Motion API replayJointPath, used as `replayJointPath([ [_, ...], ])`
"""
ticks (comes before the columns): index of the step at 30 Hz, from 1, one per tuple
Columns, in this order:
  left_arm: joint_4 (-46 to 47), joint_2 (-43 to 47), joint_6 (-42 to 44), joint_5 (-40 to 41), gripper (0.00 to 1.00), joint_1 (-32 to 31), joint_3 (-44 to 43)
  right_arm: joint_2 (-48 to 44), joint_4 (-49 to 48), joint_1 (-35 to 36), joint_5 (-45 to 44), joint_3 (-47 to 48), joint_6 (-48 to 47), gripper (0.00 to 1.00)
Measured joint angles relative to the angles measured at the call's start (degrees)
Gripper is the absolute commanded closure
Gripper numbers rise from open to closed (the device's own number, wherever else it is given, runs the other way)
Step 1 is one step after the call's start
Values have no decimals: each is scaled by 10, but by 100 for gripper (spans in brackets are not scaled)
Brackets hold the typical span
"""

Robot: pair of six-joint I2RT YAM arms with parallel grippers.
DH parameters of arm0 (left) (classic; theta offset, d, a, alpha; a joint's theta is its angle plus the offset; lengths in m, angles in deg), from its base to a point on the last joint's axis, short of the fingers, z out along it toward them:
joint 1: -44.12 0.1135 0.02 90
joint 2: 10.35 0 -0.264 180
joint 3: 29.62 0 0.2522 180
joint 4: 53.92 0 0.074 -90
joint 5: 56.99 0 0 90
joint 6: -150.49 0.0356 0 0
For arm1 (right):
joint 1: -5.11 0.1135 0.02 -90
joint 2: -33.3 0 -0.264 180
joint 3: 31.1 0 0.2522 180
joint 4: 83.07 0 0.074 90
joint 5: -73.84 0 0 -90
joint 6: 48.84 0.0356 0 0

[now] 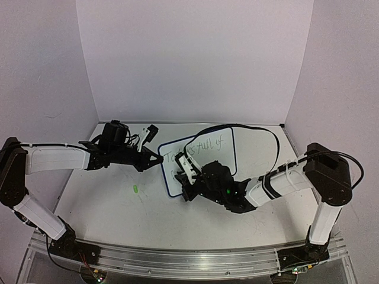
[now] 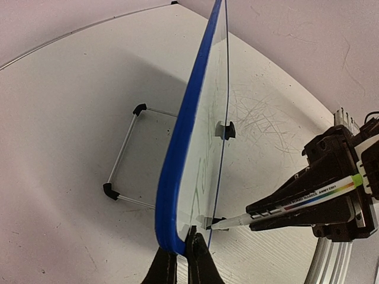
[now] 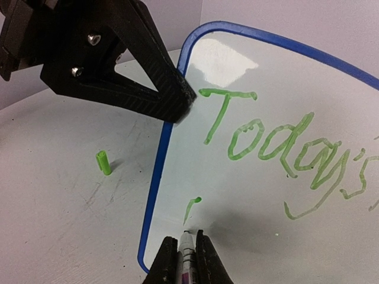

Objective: Write a sentence on the whiteboard

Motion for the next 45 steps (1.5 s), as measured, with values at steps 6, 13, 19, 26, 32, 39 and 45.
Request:
replayJointPath([
  [6,0,0,0,0,100,0,0,0,-3,0,-5,4,0,100],
  [13,0,0,0,4,100,0,0,0,-12,0,-23,4,1,100],
  [19,0,0,0,7,100,0,0,0,-18,2,-39,4,5,100],
  [26,0,0,0,7,100,0,0,0,-26,2,-42,-5,9,100],
  [32,0,0,0,7,100,0,0,0,-24,2,-41,-15,20,100],
  [39,0,0,0,7,100,0,0,0,-23,2,-41,-16,24,100],
  [45,-1,0,0,7,100,0,0,0,-23,2,-40,-16,24,100],
])
